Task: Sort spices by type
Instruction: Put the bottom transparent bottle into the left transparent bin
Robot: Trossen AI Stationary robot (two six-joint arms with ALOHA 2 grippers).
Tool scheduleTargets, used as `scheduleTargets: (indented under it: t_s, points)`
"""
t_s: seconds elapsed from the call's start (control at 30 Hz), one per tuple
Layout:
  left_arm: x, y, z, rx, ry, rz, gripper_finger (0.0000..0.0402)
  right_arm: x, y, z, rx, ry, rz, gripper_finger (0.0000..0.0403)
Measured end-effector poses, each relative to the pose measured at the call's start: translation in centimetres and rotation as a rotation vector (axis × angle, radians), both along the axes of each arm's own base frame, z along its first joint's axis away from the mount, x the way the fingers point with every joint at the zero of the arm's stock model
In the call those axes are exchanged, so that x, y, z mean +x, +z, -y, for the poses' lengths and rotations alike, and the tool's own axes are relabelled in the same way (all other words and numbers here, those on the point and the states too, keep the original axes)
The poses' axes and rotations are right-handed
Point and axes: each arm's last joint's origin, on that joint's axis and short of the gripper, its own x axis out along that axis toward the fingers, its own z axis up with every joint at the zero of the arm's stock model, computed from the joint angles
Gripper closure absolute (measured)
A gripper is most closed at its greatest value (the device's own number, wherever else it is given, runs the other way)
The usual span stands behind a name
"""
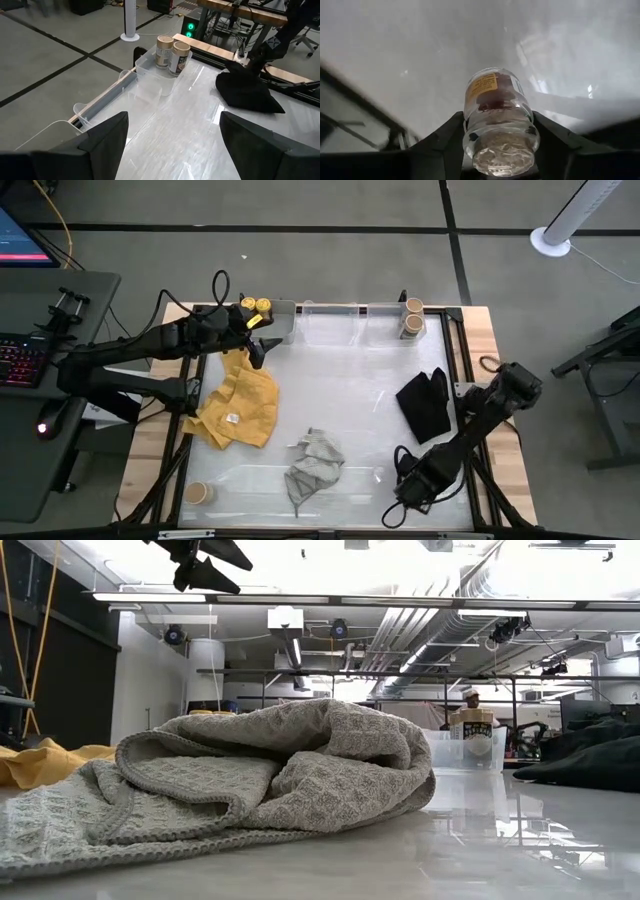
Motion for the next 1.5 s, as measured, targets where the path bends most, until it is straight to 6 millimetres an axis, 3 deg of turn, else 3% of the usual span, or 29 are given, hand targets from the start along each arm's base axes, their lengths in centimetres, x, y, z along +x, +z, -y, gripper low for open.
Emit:
scheduleTargets:
  t_s: [0.17, 0.3, 0.43, 0.6, 0.77, 0.9, 1.03, 1.23, 1.37, 1.5]
  points:
    - [0.0, 0.0, 0.0, 0.000, 0.000, 0.001, 0.0102, 0.9, 4.9, 3.8, -0.078, 0.125, 0.105, 0.0223]
    - [0.0, 0.0, 0.0, -0.004, 0.002, 0.003, 0.0102, 4.5, 7.8, 9.2, -0.202, 0.115, 0.312, 0.0223]
    - [0.0, 0.0, 0.0, -0.016, 0.008, 0.009, 0.0102, 9.6, 9.5, 16.1, -0.362, 0.104, 0.513, 0.0223]
    - [0.0, 0.0, 0.0, -0.054, 0.016, 0.028, 0.0102, 15.4, 11.1, 26.9, -0.579, -0.019, 0.687, 0.0223]
    - [0.0, 0.2, 0.4, -0.147, -0.066, 0.067, 0.0102, 17.6, 12.4, 37.6, -0.675, -0.206, 0.666, 0.0223]
    - [-0.2, 0.4, 1.0, -0.209, -0.138, 0.089, 0.0102, 18.2, 11.1, 43.7, -0.572, -0.291, 0.564, 0.0223]
    - [-0.5, 0.5, 1.6, -0.217, -0.153, 0.096, 0.0102, 19.0, 8.2, 46.2, -0.468, -0.273, 0.402, 0.0223]
    - [-0.7, 0.4, 2.0, -0.220, -0.138, 0.073, 0.0102, 20.2, 4.1, 47.1, -0.402, -0.235, 0.280, 0.0223]
    - [-0.7, 0.2, 1.9, -0.226, -0.105, 0.063, 0.0102, 20.0, 2.2, 47.2, -0.400, -0.329, 0.249, 0.0223]
    - [-0.7, 0.2, 1.9, -0.225, -0.103, 0.067, 0.0102, 19.8, 1.6, 47.8, -0.400, -0.487, 0.258, 0.0223]
